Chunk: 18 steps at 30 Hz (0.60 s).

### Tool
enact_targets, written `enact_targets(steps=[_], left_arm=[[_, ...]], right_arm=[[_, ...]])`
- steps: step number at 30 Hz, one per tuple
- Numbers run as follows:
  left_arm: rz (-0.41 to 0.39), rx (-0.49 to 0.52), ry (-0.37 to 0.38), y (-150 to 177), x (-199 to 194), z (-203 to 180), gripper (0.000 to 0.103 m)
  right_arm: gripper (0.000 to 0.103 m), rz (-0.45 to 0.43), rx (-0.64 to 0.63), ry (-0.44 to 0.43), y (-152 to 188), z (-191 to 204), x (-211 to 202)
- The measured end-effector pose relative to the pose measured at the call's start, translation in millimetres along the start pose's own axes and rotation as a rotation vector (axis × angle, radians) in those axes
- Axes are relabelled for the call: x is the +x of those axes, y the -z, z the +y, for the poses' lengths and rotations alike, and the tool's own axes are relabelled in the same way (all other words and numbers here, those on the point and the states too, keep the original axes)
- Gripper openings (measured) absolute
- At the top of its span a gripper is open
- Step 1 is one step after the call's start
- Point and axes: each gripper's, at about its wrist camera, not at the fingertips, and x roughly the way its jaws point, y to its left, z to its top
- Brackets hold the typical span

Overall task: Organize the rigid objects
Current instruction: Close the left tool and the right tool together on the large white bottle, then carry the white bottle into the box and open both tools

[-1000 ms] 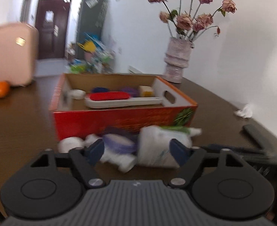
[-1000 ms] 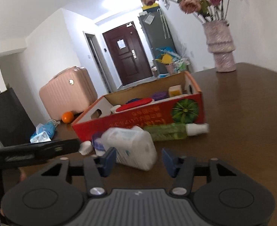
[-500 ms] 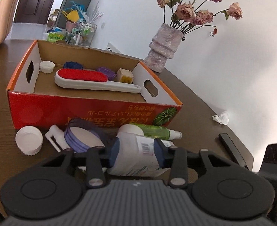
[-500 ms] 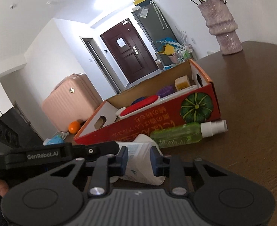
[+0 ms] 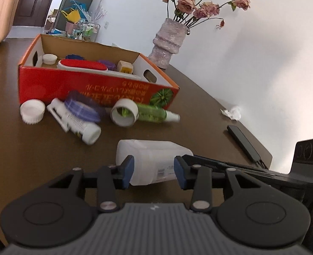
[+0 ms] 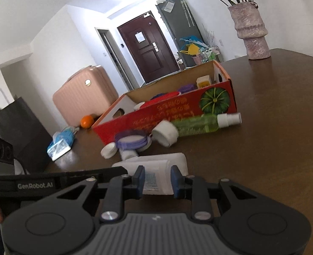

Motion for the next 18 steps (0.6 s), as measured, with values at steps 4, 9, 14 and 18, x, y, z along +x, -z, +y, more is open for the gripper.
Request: enact_targets(steps=[4, 9, 14, 18], left_arm=[[-0.014, -0.065, 0.004, 26, -24, 5, 0.042], [-0.059, -0.125, -0.009, 58, -53, 1, 0.044], [-0.068, -0.114, -0.003, 68, -68, 2, 0.045], [-0.072, -0.118, -0.003, 69, -71, 11, 0.048]], right_arm=[[0.031, 0.034, -0.049, -0.024, 18, 17, -14], [0.037, 0.072, -0.145, -0.041, 37, 41, -31], [0.04, 0.103, -0.177, -0.059, 41, 52, -36], [0.04, 0.124, -0.162, -0.06, 43, 56, -34]])
